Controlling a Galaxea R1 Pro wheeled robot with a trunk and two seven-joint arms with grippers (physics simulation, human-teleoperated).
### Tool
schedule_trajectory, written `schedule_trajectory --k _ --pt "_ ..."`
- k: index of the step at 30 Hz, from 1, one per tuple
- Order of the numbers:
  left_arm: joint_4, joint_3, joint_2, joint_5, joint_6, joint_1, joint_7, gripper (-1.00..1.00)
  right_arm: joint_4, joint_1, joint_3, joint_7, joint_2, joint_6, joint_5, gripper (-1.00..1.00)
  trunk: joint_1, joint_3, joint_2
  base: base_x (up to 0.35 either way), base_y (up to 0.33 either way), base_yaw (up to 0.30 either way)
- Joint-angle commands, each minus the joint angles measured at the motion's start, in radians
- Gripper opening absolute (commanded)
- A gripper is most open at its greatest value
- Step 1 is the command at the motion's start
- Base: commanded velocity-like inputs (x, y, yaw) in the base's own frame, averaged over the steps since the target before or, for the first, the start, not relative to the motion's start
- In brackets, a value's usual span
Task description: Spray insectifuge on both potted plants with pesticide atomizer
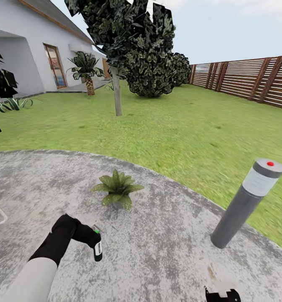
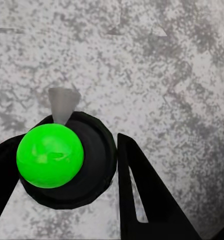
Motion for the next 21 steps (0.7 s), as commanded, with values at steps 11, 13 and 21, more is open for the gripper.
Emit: schedule_trajectory --k 11,13,21 --pt "-0.002 0.007 -0.006 -0.003 -0.004 -0.001 -0.006 -1.00 0.001 -0.001 -0.008 -0.006 -0.004 -0.003 0.010 1.00 -0.001 -0.001 0.000 -0.207 -0.221 0.017" --pt "-0.002 0.007 -0.006 -0.003 -0.004 -0.001 -0.005 -1.00 0.000 -0.001 -0.009 -0.006 -0.005 -0.003 0.009 1.00 -0.001 -0.001 0.000 -0.015 -0.306 0.027" --pt "-0.002 0.011 -0.007 0.001 -0.006 -0.001 -0.002 -1.00 -0.003 -0.001 -0.011 -0.009 -0.007 -0.004 0.008 1.00 -0.001 -0.001 0.000 0.024 -0.311 0.002"
